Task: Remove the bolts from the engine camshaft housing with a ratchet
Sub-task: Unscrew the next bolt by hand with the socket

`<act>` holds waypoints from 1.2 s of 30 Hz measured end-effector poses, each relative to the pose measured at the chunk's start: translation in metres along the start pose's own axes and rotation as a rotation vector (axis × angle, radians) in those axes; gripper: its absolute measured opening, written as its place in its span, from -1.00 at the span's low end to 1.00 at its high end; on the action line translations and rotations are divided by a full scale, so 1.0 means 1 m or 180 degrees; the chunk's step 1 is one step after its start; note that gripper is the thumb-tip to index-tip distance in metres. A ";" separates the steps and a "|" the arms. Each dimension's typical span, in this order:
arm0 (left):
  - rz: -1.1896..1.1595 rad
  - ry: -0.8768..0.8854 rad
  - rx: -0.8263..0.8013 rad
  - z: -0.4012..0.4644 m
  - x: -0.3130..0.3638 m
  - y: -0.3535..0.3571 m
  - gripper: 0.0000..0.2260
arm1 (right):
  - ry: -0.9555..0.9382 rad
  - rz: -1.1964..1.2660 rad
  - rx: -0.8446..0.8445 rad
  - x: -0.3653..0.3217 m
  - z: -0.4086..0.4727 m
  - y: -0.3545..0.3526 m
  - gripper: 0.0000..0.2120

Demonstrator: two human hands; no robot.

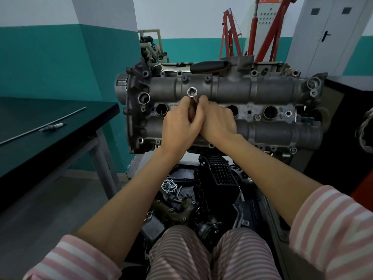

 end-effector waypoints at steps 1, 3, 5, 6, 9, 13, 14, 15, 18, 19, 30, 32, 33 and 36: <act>0.0013 0.0000 -0.0009 0.000 -0.001 0.000 -0.80 | -0.0008 0.0021 -0.0001 0.000 0.000 0.000 -0.89; 0.0040 -0.0030 -0.0012 0.000 -0.002 0.000 -0.83 | -0.0036 0.0055 0.0025 0.001 -0.002 -0.001 -0.85; 0.0036 -0.0028 -0.0028 0.000 -0.003 0.001 -0.82 | -0.0050 0.0098 0.0076 0.001 -0.002 -0.001 -0.85; 0.0012 -0.0020 -0.0037 0.000 -0.004 0.001 -0.81 | -0.0052 0.0081 0.0090 0.002 -0.002 -0.001 -0.84; -0.0066 -0.0036 -0.0009 0.001 -0.005 0.002 -0.73 | -0.0098 -0.0013 0.0103 0.002 -0.002 -0.001 -0.72; -0.0205 -0.0180 0.0051 0.003 -0.005 0.003 -0.62 | -0.0137 -0.0001 0.0156 0.002 -0.003 -0.001 -0.67; -0.0204 -0.0186 0.0051 0.003 -0.005 0.003 -0.61 | -0.0122 -0.0005 0.0158 0.002 -0.003 -0.001 -0.68; -0.0167 -0.0162 0.0044 0.002 -0.004 0.002 -0.60 | -0.0099 -0.0014 0.0153 0.002 -0.003 0.000 -0.69; -0.0041 -0.0069 0.0015 0.000 -0.003 0.001 -0.68 | -0.0039 -0.0044 0.0092 0.001 -0.002 0.000 -0.77; -0.0038 -0.0074 0.0008 -0.001 -0.003 0.001 -0.71 | -0.0023 -0.0043 0.0074 0.001 -0.002 0.000 -0.80; 0.0004 0.0023 -0.0003 0.001 -0.003 0.001 -0.81 | -0.0034 -0.0087 0.0064 0.001 -0.001 0.001 -0.80; 0.0035 0.0002 0.0019 0.003 -0.003 0.002 -0.78 | -0.0080 -0.0083 0.0115 0.002 -0.001 0.002 -0.73; 0.0036 -0.0008 0.0035 0.004 -0.003 0.003 -0.75 | -0.0104 -0.0085 0.0139 0.002 -0.001 0.002 -0.70; -0.0013 -0.0042 0.0097 0.005 -0.004 0.004 -0.71 | -0.0146 -0.0076 0.0161 0.002 -0.001 0.002 -0.68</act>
Point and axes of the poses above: each hand's wrist, its own z-axis towards the middle knuckle, its own y-axis out of the palm, x = y × z, the point moved 1 cm from there along z, towards the middle knuckle, and after that the axes turned 6 degrees about x, right-handed, at the moved point
